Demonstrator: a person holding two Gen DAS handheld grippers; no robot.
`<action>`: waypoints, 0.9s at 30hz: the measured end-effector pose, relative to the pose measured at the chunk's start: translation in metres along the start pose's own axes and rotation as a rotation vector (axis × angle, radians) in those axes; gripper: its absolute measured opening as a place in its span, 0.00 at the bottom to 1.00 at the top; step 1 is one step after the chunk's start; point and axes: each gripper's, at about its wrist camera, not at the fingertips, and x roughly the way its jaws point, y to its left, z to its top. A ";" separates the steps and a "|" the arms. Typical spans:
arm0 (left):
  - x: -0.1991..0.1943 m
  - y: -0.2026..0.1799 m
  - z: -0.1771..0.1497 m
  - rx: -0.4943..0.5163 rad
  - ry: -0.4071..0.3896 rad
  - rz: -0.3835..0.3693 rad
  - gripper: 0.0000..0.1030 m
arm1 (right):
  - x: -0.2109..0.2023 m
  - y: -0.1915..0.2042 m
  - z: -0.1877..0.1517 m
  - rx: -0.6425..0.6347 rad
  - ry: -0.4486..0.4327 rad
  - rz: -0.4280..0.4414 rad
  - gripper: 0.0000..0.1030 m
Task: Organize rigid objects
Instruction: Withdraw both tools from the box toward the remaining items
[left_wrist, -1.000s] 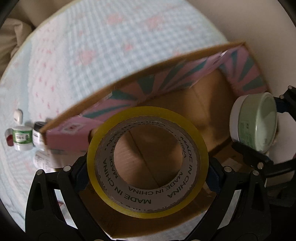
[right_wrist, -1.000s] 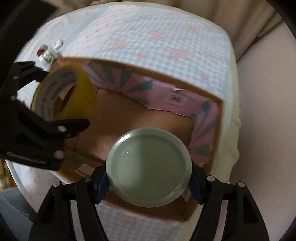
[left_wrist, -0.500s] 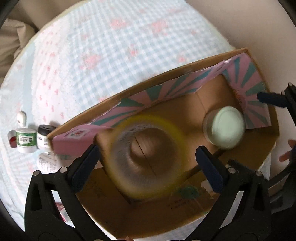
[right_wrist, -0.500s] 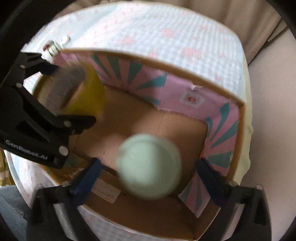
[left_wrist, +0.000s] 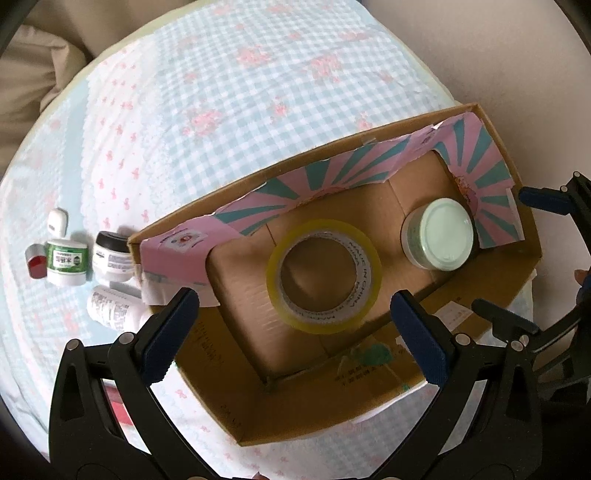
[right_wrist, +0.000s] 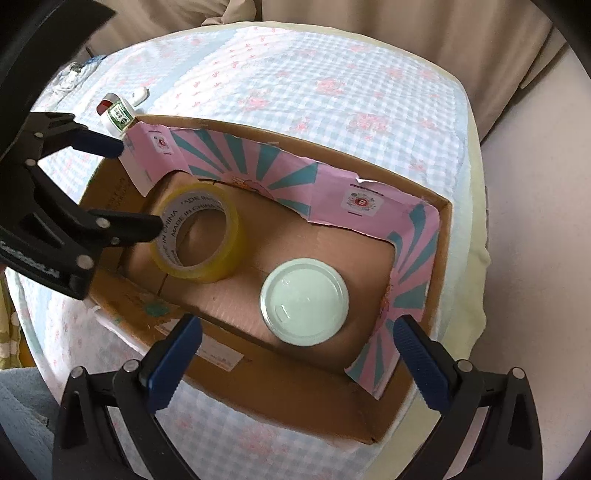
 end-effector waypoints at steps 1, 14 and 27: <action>-0.003 0.001 0.000 -0.001 -0.008 -0.003 1.00 | -0.001 -0.001 0.000 0.004 0.007 -0.001 1.00; -0.118 0.040 -0.033 -0.062 -0.169 -0.001 1.00 | -0.055 0.021 0.028 -0.043 0.004 -0.012 1.00; -0.217 0.167 -0.124 -0.237 -0.333 0.045 1.00 | -0.147 0.123 0.072 -0.040 -0.161 0.008 1.00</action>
